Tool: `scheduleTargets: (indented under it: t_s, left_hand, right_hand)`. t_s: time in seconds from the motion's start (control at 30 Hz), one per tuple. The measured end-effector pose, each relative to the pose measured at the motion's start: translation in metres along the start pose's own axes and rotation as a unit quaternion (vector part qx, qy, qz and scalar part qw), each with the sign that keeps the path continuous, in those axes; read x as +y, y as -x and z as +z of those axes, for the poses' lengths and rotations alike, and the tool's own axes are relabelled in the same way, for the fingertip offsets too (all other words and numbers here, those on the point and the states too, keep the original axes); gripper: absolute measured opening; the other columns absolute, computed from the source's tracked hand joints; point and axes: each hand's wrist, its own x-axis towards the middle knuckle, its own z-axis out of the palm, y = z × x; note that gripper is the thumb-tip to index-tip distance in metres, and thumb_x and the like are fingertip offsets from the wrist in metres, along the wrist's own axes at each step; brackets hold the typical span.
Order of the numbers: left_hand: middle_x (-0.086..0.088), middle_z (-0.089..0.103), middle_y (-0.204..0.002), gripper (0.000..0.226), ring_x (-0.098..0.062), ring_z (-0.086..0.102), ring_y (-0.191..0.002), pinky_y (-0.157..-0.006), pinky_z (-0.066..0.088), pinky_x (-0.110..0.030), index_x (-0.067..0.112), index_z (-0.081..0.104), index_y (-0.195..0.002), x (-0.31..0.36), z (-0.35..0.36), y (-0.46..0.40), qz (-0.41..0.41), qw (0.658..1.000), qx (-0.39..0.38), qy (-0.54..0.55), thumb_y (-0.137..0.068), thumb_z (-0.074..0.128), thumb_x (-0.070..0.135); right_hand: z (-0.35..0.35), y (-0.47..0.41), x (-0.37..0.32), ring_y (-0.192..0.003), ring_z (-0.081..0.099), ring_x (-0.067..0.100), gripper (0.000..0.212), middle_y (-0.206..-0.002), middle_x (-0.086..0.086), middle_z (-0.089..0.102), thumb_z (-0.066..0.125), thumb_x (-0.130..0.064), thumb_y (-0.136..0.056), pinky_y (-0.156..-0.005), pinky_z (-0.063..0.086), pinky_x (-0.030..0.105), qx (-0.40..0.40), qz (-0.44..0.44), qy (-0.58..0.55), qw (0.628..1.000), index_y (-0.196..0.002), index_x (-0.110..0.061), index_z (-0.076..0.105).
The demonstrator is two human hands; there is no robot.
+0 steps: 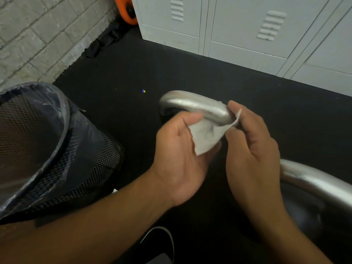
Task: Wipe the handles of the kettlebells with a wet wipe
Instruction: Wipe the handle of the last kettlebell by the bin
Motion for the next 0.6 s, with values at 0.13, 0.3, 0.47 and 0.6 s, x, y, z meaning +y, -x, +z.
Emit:
scheduleTargets:
  t_s: [0.13, 0.3, 0.47, 0.6]
  left_hand:
    - [-0.02, 0.059, -0.145, 0.061, -0.034, 0.052, -0.14, -0.122, 0.033, -0.045, 0.002, 0.054, -0.145, -0.007, -0.002, 0.007, 0.022, 0.999, 0.003, -0.035, -0.093, 0.041, 0.032]
    - [-0.022, 0.054, -0.149, 0.065, -0.028, 0.059, -0.122, -0.105, 0.045, -0.035, 0.005, 0.054, -0.146, 0.006, 0.005, -0.011, 0.009, 0.997, 0.014, -0.074, -0.088, 0.045, 0.033]
    - [-0.028, 0.056, -0.144, 0.06, -0.036, 0.055, -0.133, -0.121, 0.035, -0.05, 0.0, 0.055, -0.143, -0.01, -0.002, -0.006, 0.047, 0.986, 0.011, -0.16, -0.09, 0.047, 0.029]
    - [-0.006, 0.074, -0.117, 0.058, -0.03, 0.064, -0.124, -0.11, 0.047, -0.04, -0.007, 0.062, -0.13, -0.019, 0.001, 0.009, 0.043, 0.977, -0.002, -0.207, -0.102, 0.037, 0.038]
  right_hand:
    - [-0.002, 0.002, 0.001, -0.125, 0.052, -0.014, 0.052, -0.137, -0.023, 0.06, 0.042, -0.025, -0.091, -0.101, 0.04, 0.005, -0.003, 0.015, -0.017, 1.0, -0.138, -0.034, 0.062]
    - [-0.003, 0.008, 0.002, -0.13, 0.048, -0.015, 0.048, -0.144, -0.021, 0.058, 0.047, -0.014, -0.1, -0.103, 0.035, 0.001, -0.014, 0.022, -0.056, 0.998, -0.144, -0.029, 0.06]
    - [-0.001, 0.017, 0.001, -0.136, 0.042, -0.018, 0.046, -0.149, -0.024, 0.054, 0.04, -0.03, -0.097, -0.11, 0.031, 0.002, 0.001, 0.029, -0.094, 0.995, -0.138, -0.04, 0.056]
    - [-0.001, 0.019, 0.004, -0.137, 0.04, -0.019, 0.046, -0.153, -0.024, 0.05, 0.038, -0.036, -0.098, -0.11, 0.028, 0.0, -0.006, 0.026, -0.102, 0.994, -0.141, -0.042, 0.053]
